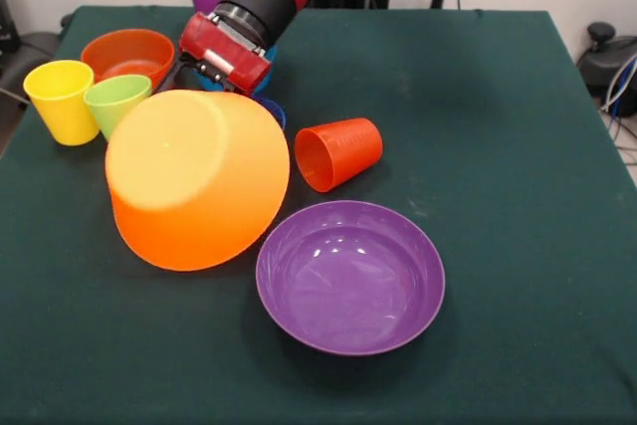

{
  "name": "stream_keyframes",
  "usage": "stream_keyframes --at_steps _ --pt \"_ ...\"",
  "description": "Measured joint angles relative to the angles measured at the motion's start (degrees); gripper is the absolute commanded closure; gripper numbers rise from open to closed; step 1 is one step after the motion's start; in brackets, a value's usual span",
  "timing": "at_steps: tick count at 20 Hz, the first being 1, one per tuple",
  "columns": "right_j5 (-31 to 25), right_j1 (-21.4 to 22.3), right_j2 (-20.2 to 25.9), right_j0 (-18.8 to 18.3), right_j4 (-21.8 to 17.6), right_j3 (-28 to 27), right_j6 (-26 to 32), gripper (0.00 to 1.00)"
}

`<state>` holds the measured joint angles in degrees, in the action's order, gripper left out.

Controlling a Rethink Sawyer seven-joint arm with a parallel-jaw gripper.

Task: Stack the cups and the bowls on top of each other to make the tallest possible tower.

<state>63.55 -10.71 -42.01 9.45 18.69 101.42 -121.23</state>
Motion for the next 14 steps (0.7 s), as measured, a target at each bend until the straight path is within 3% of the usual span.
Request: stream_keyframes --at_steps 9,14 --pt "-2.7 5.2 4.3 -5.7 -15.5 0.0 -3.5 0.00" --pt "-8.1 10.6 7.2 -9.4 -25.5 0.1 -3.7 0.00"
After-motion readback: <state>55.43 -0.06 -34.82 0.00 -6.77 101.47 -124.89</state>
